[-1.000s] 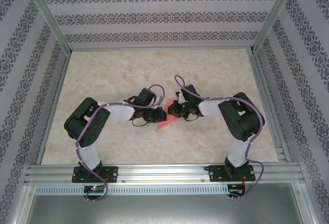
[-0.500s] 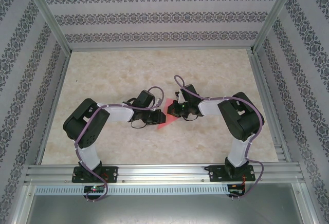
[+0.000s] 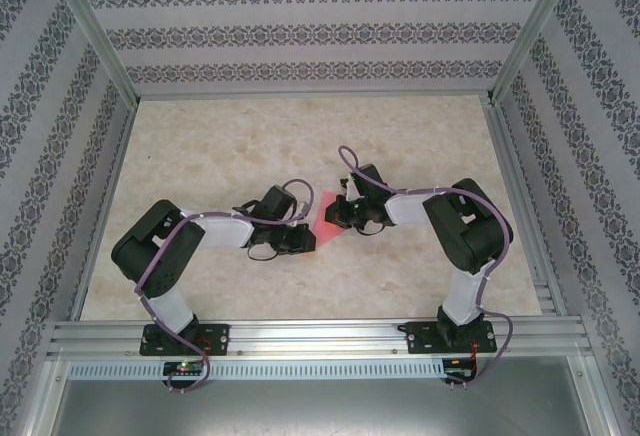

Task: Fold a paper plane with a square sheet of paper (pick it up from the middle)
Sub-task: Fourth fold the wing at the center of the table.

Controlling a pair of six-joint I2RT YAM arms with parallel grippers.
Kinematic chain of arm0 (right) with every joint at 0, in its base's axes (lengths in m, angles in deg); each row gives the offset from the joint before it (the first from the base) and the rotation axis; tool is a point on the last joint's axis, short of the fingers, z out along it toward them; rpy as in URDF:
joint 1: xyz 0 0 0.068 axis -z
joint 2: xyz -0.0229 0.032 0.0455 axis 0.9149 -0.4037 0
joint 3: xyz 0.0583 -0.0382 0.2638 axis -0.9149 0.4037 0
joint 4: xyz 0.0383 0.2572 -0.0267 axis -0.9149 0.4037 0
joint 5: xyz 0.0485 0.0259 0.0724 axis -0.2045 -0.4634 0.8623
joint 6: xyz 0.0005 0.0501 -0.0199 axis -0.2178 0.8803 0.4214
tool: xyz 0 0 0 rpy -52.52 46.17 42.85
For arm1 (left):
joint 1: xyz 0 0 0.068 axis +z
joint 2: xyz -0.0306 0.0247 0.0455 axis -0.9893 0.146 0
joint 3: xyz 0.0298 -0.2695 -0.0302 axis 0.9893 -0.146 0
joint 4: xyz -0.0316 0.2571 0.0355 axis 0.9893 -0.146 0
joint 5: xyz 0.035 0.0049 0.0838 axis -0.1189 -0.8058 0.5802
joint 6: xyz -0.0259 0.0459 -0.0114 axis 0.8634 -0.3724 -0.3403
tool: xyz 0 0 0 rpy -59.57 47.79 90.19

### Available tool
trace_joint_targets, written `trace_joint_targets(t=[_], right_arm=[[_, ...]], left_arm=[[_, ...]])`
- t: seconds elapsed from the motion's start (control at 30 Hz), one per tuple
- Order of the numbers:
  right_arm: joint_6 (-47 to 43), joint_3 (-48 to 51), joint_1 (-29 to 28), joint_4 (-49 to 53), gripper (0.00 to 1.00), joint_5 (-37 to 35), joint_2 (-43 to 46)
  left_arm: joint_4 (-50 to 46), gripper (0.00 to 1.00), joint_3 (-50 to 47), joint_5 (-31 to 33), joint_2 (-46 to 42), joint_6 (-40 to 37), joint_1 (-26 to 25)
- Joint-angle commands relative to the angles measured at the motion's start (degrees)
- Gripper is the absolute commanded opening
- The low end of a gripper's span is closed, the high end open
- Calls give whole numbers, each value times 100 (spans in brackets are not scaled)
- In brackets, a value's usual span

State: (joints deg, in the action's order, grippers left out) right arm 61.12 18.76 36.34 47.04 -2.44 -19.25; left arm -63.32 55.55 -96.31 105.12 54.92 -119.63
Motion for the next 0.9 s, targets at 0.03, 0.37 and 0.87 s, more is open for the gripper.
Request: trace_joint_targets(t=[0.03, 0.37, 0.87], right_arm=[[-109, 218, 9, 795, 3, -580, -488], [-126, 222, 23, 839, 3, -617, -505], [-125, 223, 23, 834, 3, -589, -587]], left_arm=[[-692, 12, -94, 267, -120, -34, -94], [-379, 13, 298, 173, -532, 1, -83], [-387, 11, 1062, 630, 551, -104, -74]])
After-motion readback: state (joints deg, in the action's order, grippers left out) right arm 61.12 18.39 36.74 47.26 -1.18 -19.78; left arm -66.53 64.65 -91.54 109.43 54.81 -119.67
